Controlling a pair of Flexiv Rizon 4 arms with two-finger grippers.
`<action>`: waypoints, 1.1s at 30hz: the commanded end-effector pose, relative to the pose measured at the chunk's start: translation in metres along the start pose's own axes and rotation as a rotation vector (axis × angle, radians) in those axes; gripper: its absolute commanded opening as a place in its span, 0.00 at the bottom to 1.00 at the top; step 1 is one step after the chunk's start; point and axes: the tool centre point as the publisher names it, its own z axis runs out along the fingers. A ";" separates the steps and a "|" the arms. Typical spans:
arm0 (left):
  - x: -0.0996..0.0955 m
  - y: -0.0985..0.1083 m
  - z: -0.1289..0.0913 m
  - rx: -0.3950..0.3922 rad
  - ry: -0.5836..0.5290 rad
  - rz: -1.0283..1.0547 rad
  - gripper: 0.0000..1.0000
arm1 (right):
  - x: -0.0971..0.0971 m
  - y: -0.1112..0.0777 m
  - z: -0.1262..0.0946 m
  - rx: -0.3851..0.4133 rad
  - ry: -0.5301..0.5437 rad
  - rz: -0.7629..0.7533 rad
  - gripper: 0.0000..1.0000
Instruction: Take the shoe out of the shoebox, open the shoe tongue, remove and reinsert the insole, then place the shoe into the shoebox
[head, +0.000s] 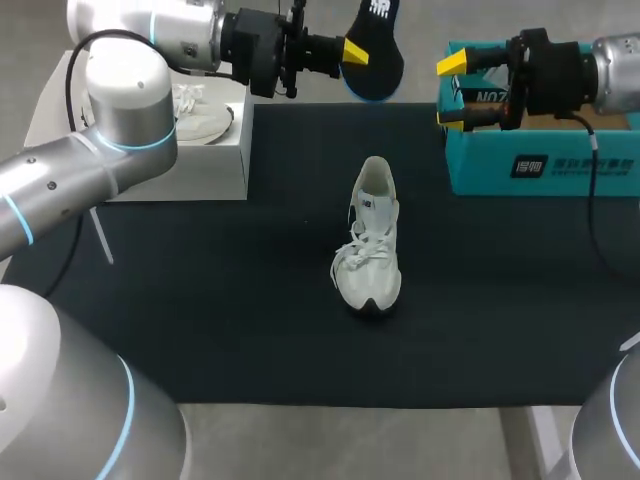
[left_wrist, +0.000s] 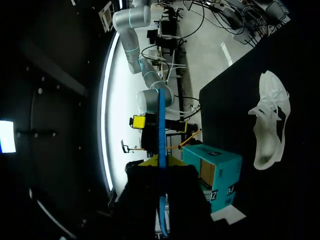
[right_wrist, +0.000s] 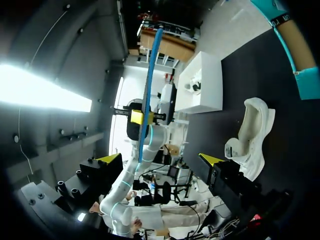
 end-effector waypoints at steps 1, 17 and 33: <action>0.001 -0.005 0.004 -0.004 -0.006 -0.004 0.00 | 0.000 0.000 0.001 -0.002 -0.002 0.001 1.00; 0.008 -0.021 0.024 -0.062 -0.025 0.043 0.00 | 0.007 0.021 -0.001 -0.012 -0.006 -0.036 1.00; 0.012 -0.017 0.042 -0.102 -0.068 0.059 0.00 | 0.004 0.036 0.031 0.061 -0.019 -0.016 0.39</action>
